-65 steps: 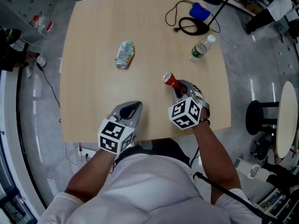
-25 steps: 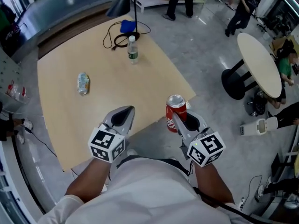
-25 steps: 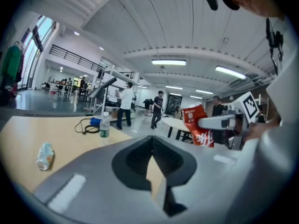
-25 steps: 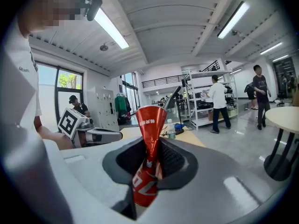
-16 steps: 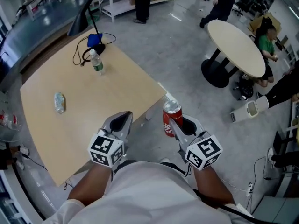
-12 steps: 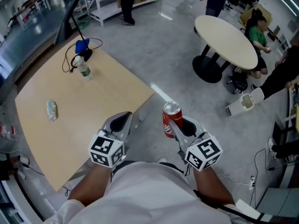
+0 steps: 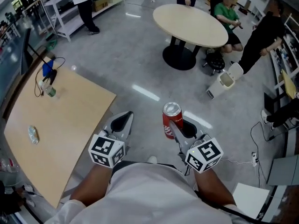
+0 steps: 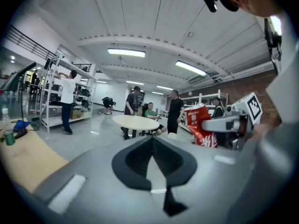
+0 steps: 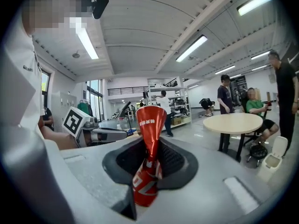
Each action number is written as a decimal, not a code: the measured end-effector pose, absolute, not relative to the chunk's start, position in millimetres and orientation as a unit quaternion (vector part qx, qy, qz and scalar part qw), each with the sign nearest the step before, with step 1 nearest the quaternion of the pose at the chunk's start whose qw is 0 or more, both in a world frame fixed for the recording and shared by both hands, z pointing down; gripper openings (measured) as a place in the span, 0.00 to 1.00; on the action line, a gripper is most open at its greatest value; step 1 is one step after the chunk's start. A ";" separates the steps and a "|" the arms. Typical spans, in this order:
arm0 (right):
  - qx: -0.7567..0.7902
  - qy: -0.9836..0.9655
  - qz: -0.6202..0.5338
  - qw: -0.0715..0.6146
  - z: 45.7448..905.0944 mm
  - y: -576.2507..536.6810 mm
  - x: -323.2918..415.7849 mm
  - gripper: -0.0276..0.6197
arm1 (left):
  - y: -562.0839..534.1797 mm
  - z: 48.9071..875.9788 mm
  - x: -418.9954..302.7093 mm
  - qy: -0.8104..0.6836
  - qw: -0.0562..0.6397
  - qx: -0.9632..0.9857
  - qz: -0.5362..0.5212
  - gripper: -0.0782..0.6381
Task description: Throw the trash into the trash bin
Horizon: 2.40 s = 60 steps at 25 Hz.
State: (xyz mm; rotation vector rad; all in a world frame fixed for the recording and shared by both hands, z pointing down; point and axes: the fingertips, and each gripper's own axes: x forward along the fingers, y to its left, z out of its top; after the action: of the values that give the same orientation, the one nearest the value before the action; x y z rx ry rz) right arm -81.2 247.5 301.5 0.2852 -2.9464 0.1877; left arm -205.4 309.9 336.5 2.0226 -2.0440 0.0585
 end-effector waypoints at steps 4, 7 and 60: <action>0.142 -0.984 0.071 0.082 305.2 220.3 -38.8 0.16 | 274.1 339.0 -172.1 -0.673 0.135 0.726 0.030 0.12; 0.175 -0.978 0.083 0.077 309.1 205.8 -15.5 0.16 | 256.6 340.0 -153.9 -0.649 0.137 0.747 0.046 0.12; 0.503 -0.853 0.113 0.083 314.0 -77.2 96.5 0.16 | -122.1 343.0 -68.7 -0.382 0.126 0.912 0.086 0.12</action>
State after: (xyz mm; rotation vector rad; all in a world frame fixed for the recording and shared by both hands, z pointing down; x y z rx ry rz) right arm 96.5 -77.2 314.0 1.5016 -2.5471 0.3375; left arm -68.7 -122.1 343.0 2.6538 -1.1111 0.2505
